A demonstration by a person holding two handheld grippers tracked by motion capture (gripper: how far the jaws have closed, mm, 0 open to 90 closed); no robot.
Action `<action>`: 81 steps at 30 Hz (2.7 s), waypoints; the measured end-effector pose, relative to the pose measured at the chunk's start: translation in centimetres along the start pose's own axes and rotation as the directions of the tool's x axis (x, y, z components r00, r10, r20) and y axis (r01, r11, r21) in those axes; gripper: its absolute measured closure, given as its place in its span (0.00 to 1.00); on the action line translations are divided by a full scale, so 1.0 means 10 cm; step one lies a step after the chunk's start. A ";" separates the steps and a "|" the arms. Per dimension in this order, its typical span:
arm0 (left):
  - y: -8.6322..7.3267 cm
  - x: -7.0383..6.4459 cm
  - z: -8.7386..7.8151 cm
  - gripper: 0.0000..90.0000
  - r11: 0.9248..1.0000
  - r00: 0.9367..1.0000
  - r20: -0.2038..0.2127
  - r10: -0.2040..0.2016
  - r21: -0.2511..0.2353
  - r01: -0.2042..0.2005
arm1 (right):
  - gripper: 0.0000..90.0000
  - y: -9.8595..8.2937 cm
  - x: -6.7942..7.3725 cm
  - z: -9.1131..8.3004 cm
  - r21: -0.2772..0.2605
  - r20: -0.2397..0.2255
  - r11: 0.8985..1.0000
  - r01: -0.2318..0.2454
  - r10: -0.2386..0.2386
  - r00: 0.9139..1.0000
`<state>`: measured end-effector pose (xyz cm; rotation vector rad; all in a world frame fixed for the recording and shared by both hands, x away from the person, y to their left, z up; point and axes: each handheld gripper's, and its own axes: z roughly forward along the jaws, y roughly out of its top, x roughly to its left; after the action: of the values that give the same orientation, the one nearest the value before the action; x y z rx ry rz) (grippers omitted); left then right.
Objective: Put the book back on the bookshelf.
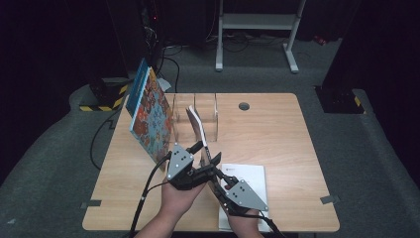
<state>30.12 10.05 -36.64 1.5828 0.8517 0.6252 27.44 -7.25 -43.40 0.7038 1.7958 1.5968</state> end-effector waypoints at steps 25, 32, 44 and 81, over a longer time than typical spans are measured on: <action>-0.10 -0.02 -0.03 0.79 1.000 0.999 -0.050 -0.002 -0.007 0.002 | 0.77 -0.06 0.06 0.13 0.055 0.028 0.999 0.003 -0.004 1.000; -0.12 -0.03 -0.03 0.86 1.000 0.999 -0.054 -0.003 -0.014 0.002 | 0.74 -0.08 0.07 0.14 0.067 0.029 0.998 0.003 -0.005 1.000; -0.13 -0.01 -0.04 0.93 0.999 0.997 -0.066 0.029 -0.043 -0.032 | 0.68 -0.07 0.07 0.16 0.065 -0.030 0.997 -0.044 0.046 0.998; 0.11 0.35 0.01 0.94 0.988 0.998 -0.042 0.054 -0.141 -0.059 | 0.70 -0.29 -0.57 -0.30 0.148 0.121 0.985 -0.091 0.073 0.990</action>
<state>32.50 12.75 -35.84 1.4738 0.7752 0.7425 28.96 -13.80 -45.52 0.9336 1.8390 1.4494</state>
